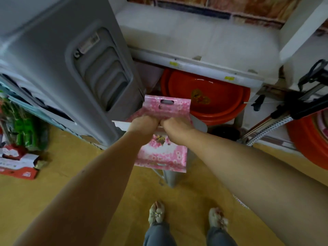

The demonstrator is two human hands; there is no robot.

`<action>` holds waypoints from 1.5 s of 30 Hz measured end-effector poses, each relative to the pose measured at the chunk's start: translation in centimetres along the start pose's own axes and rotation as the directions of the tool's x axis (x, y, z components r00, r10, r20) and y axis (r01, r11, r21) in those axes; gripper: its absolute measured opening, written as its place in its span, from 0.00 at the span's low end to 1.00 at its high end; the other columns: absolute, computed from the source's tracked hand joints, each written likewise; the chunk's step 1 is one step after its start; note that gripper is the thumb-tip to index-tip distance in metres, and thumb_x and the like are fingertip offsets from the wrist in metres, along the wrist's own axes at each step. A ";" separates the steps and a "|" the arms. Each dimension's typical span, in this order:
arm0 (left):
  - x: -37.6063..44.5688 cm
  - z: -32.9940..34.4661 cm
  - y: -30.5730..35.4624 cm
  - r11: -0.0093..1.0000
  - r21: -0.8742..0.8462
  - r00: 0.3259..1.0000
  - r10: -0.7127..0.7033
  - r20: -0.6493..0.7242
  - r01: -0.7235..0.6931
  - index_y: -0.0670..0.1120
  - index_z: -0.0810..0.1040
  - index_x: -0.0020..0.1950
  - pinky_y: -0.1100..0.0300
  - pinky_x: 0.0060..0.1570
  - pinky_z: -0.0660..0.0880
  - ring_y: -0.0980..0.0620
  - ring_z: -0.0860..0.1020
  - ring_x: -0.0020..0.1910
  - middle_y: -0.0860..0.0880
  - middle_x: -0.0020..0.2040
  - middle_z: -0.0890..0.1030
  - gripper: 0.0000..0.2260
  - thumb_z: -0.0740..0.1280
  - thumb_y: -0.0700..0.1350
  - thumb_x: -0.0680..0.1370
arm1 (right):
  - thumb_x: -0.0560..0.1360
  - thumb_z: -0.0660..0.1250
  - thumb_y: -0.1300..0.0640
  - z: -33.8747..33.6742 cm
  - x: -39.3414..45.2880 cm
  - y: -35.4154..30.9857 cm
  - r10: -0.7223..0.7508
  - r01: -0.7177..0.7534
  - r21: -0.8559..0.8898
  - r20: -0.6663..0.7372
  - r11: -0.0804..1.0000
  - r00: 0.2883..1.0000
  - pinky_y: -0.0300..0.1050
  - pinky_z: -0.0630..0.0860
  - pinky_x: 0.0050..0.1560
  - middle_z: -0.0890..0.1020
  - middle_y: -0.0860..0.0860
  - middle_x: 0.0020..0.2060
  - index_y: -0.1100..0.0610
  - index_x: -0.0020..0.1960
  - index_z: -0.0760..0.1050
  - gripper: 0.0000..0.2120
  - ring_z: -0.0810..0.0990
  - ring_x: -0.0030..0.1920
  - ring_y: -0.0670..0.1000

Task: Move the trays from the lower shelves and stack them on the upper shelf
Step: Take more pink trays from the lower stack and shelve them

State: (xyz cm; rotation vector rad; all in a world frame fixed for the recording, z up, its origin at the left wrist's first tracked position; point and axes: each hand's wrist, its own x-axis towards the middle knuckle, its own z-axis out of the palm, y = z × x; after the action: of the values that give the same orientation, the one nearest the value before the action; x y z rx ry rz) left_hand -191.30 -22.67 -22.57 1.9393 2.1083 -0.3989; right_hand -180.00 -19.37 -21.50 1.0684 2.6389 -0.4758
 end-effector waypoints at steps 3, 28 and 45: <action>0.1 -2.5 0.0 1.000 -0.013 0.998 -0.009 -0.059 0.008 0.43 0.70 0.65 0.51 0.58 0.73 0.43 0.75 0.62 0.43 0.64 0.74 0.18 0.65 0.36 0.76 | 0.77 0.59 0.69 -2.6 -0.4 0.6 0.029 -0.029 -0.016 -0.049 0.999 0.998 0.45 0.66 0.43 0.78 0.58 0.59 0.57 0.70 0.66 0.22 0.78 0.57 0.58; -7.6 -28.0 1.3 0.996 0.040 0.961 0.091 -0.262 -0.084 0.47 0.71 0.62 0.60 0.50 0.70 0.49 0.76 0.56 0.47 0.58 0.76 0.19 0.69 0.42 0.72 | 0.70 0.72 0.61 -28.1 -8.7 0.1 -0.057 0.046 -0.105 -0.107 0.993 0.993 0.42 0.68 0.32 0.72 0.51 0.38 0.55 0.54 0.71 0.15 0.73 0.37 0.51; -9.8 -41.1 3.1 0.985 0.173 0.878 0.107 -0.466 -0.029 0.46 0.69 0.66 0.59 0.53 0.69 0.47 0.74 0.58 0.45 0.60 0.76 0.26 0.73 0.45 0.70 | 0.68 0.74 0.57 -40.1 -12.1 1.0 -0.093 0.031 -0.174 -0.360 0.984 0.928 0.43 0.73 0.44 0.78 0.55 0.53 0.56 0.62 0.72 0.23 0.74 0.46 0.53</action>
State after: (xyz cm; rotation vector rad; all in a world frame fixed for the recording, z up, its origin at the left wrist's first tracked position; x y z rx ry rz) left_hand -187.30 -16.58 19.19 2.3987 2.3413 -0.0790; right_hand -175.26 -10.59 19.20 1.1143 2.9780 -0.0645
